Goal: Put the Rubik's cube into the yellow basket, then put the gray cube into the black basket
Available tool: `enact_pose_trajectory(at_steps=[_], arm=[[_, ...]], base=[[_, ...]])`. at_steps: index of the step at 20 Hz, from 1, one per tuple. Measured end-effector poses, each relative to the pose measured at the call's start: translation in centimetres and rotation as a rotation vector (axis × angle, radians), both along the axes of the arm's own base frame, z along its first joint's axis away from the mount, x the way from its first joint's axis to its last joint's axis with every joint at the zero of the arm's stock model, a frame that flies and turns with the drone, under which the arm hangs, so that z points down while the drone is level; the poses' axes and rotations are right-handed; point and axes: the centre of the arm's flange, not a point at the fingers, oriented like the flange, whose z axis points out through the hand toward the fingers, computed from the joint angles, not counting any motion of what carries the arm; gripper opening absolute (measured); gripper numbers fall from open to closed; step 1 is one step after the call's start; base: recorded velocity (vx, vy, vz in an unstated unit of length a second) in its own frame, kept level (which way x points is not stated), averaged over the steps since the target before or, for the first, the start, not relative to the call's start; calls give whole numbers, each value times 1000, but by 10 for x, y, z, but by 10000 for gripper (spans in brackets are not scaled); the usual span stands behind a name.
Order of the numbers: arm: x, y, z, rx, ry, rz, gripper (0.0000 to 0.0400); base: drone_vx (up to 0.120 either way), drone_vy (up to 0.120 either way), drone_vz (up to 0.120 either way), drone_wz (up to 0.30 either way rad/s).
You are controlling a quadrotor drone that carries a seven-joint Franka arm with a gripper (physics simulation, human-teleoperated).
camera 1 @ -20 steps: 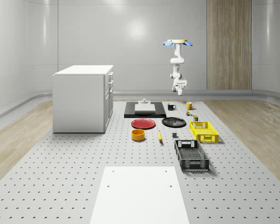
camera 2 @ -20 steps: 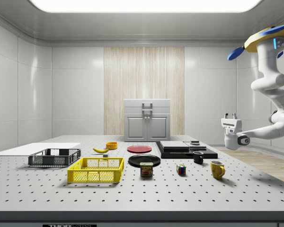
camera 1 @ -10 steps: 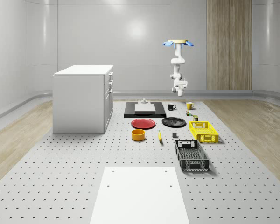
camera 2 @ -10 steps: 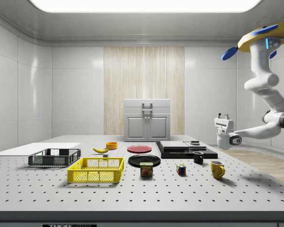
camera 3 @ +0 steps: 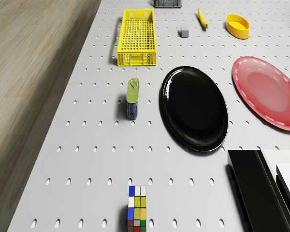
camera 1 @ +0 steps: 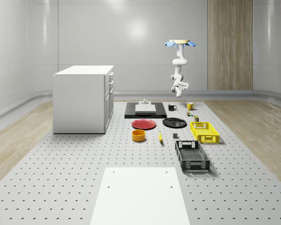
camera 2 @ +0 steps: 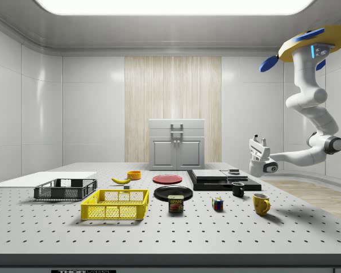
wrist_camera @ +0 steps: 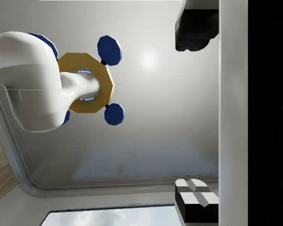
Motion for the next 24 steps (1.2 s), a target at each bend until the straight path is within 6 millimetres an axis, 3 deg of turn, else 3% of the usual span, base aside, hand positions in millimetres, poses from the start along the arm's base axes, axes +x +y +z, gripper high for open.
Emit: enact_pose_trajectory(at_steps=[5,10,13,16,20,24], arm=[[0,36,-24,-440,-2,-14,400],[3,64,-93,-1208,-2,-40,400],[4,52,-141,-1714,-1,-58,400],[5,26,-172,-2116,1,-72,400],[6,-3,-188,-2450,3,-80,400],[6,-19,-192,-2620,3,-80,400]], base=[[120,8,-16,0],[120,0,-120,0],[120,0,-120,0],[120,0,-120,0],[120,0,-120,0],[120,0,-120,0]])
